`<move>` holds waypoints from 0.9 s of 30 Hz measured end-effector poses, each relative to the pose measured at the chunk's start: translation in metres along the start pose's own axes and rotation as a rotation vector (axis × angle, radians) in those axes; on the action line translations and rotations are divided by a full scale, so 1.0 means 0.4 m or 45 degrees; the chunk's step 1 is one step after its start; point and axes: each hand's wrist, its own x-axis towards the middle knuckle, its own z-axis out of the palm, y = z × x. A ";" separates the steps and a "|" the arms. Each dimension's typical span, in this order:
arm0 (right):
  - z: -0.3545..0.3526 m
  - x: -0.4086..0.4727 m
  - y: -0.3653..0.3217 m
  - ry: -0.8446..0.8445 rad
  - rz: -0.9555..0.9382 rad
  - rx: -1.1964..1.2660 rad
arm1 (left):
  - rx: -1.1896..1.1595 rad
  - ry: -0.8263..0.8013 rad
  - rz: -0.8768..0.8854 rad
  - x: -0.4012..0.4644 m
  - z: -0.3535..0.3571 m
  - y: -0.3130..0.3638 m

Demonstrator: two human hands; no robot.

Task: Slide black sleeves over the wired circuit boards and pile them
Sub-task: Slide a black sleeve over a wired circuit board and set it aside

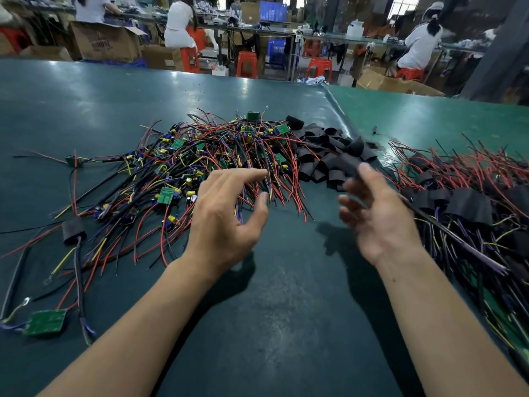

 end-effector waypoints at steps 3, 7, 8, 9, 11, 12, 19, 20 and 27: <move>-0.033 0.019 -0.031 0.133 -0.038 0.582 | 0.049 -0.041 -0.107 0.002 0.000 -0.005; -0.046 0.019 -0.039 0.096 0.071 0.994 | 0.165 -0.239 -0.264 -0.002 0.003 -0.021; -0.042 0.017 -0.034 0.079 0.113 0.981 | 0.238 -0.280 -0.295 -0.004 0.005 -0.027; -0.039 0.015 -0.030 0.054 0.147 0.928 | 0.323 -0.307 -0.333 -0.006 0.006 -0.033; -0.032 0.009 -0.025 0.007 0.186 0.782 | 0.492 -0.346 -0.456 -0.009 0.005 -0.045; -0.029 0.007 -0.022 -0.007 0.201 0.720 | 0.568 -0.365 -0.534 -0.010 0.003 -0.052; -0.010 -0.007 -0.007 -0.092 0.212 0.497 | 0.737 -0.390 -0.749 -0.010 -0.011 -0.093; -0.011 -0.008 -0.007 -0.101 0.209 0.490 | 0.717 -0.357 -0.769 -0.008 -0.015 -0.096; -0.012 -0.011 -0.004 -0.165 0.199 0.452 | 0.634 -0.251 -0.815 0.000 -0.032 -0.099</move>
